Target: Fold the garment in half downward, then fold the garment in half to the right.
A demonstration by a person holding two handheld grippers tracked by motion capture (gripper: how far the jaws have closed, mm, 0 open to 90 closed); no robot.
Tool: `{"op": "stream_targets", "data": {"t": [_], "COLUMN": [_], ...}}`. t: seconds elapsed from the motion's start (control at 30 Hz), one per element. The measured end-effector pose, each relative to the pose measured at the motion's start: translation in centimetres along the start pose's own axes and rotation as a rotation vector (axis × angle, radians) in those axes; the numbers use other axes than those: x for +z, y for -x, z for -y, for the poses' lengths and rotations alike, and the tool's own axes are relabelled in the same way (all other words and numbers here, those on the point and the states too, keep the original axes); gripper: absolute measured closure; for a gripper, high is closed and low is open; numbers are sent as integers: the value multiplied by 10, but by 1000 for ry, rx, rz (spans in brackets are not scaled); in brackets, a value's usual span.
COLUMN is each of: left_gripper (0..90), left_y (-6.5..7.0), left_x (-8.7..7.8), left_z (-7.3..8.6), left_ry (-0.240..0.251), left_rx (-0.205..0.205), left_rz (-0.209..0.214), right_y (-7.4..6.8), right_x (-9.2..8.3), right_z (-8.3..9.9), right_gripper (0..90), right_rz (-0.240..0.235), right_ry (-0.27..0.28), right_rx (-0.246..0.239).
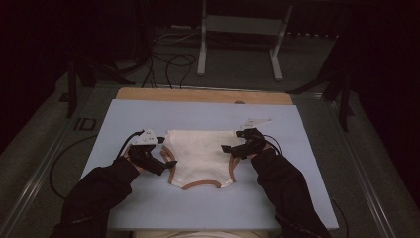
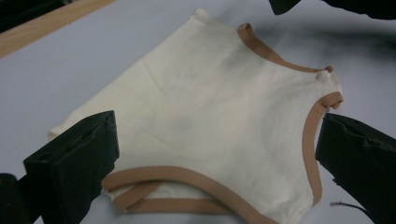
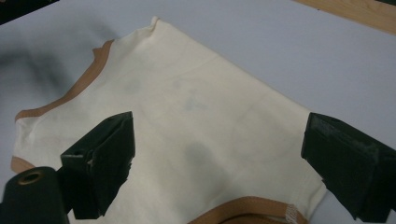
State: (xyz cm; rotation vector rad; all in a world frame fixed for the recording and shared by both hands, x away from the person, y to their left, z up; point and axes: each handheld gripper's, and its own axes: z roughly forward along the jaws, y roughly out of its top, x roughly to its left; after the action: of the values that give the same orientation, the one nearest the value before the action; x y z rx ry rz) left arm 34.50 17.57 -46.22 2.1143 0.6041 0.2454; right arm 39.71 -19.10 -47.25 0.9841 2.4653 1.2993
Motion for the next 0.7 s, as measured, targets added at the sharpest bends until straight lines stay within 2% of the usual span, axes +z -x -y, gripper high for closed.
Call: {"op": "stream_targets", "data": {"t": [0.17, 0.3, 0.37, 0.43, 0.53, 0.63, 0.7], "left_gripper": [2, 2, 2, 2, 2, 2, 2], "left_y": [7, 16, 20, 22, 26, 32, 36], "left_x": [0, -1, -2, -2, -3, -2, -1], "left_z": [1, 0, 1, 2, 5, 8, 11], "left_ry": [14, 42, 38, 35, 38, 21, 26], "left_rx": [17, 47, 62, 51, 58, 87, 78], "left_rz": [-15, -6, 0, 20, 36, 24, 33], "right_y": [-3, -7, -9, -10, -14, -19, -23], "right_x": [2, 4, 6, 9, 13, 19, 23], "right_z": [-2, -7, -11, -16, -23, -30, -34], "right_gripper": [96, 96, 96, 97, 97, 97, 97], "right_rz": [-7, -18, -20, -26, -32, -44, -54], "right_ry": [6, 12, 8, 8, 12, 9, 5], "right_rx": [0, -12, -20, -24, -30, -38, -45]}}
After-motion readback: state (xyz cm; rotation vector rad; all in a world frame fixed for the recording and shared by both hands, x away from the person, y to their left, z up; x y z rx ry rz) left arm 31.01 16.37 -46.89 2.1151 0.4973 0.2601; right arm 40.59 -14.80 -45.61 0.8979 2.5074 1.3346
